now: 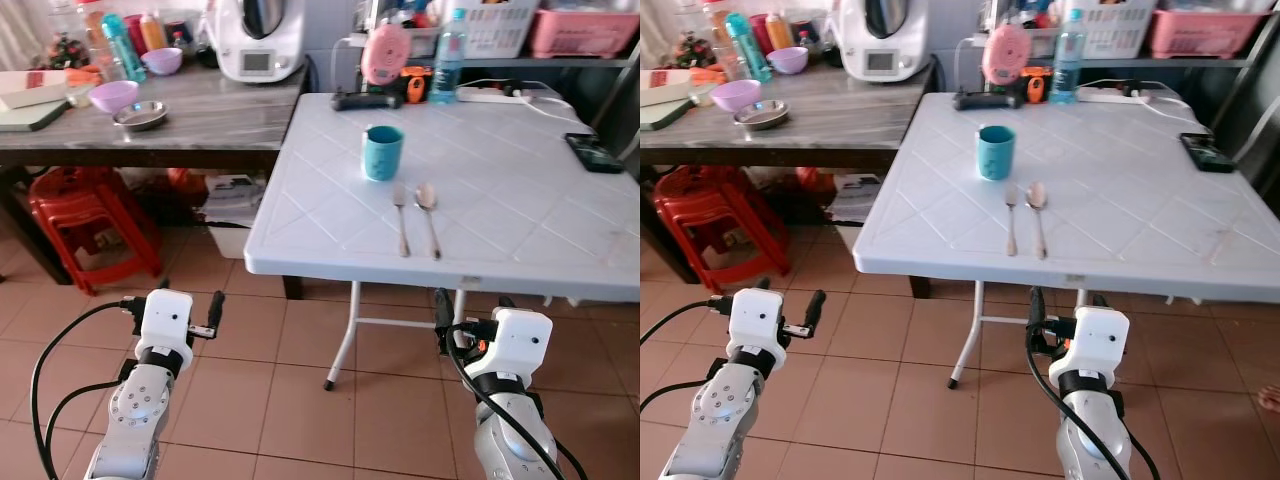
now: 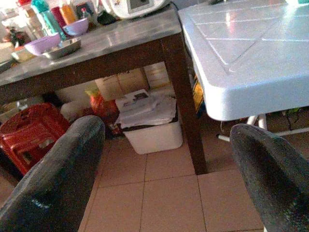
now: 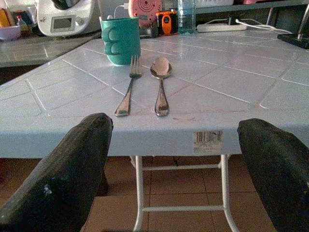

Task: Setting the table

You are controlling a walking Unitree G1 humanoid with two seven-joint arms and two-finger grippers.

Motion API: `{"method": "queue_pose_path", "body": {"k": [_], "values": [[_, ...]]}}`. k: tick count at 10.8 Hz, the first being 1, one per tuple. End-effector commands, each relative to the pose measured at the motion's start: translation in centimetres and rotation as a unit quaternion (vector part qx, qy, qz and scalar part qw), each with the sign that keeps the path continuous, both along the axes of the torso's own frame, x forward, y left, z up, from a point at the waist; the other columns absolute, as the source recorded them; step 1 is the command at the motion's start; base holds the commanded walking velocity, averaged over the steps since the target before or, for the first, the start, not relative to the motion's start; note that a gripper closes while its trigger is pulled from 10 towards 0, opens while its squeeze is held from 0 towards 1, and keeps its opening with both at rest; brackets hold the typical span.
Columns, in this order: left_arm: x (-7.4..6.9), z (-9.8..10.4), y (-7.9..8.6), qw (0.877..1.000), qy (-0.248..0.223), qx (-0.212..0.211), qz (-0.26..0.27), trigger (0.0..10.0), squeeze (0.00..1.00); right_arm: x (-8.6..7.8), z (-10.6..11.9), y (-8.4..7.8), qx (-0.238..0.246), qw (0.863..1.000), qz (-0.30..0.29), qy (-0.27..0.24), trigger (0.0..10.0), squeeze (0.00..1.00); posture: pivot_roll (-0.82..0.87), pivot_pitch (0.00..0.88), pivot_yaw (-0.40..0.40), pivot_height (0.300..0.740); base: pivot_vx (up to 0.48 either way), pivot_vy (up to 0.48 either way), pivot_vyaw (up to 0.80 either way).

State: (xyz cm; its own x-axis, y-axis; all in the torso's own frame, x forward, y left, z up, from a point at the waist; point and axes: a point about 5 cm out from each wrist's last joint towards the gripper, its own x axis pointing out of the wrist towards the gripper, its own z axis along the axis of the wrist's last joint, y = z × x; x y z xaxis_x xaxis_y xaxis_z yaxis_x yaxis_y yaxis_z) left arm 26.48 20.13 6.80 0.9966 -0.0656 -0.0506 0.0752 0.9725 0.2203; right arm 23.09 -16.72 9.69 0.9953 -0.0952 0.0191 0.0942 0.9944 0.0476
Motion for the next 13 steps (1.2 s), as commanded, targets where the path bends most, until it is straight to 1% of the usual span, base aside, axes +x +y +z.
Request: {"method": "queue_pose_path", "body": {"k": [1, 4, 5, 6, 13], "values": [[0.2, 0.6, -0.1, 1.000, -0.012, -0.001, -0.013, 10.0, 0.00, 0.3, 0.5, 0.2, 0.001, 1.000, 0.004, -0.010, 10.0, 0.00, -0.02, 0.005, 0.076, 0.740, 0.000, 0.000, 0.00], [0.5, 1.3, -1.8, 0.997, -0.020, -0.049, -0.058, 10.0, 0.00, 0.1, 0.9, 0.2, -0.002, 1.000, 0.002, -0.019, 10.0, 0.00, -0.03, 0.011, 0.078, 0.740, 0.335, 0.000, 0.00], [0.4, 1.6, -2.4, 0.995, -0.027, -0.053, -0.075, 10.0, 0.00, 0.0, 1.3, 0.0, -0.004, 1.000, -0.001, -0.029, 10.0, 0.00, -0.03, 0.015, 0.076, 0.740, 0.368, 0.000, 0.00], [0.5, 1.8, -2.7, 0.995, -0.029, -0.058, -0.080, 10.0, 0.00, 0.0, 1.4, 0.0, -0.004, 1.000, -0.001, -0.030, 10.0, 0.00, -0.04, 0.017, 0.075, 0.740, 0.386, 0.000, 0.00], [0.4, 1.8, -3.1, 0.994, -0.024, -0.065, -0.090, 10.0, 0.00, 0.1, 1.4, 0.3, -0.008, 1.000, 0.006, -0.026, 10.0, 0.00, -0.04, 0.024, 0.073, 0.740, 0.398, 0.000, 0.00]]}}
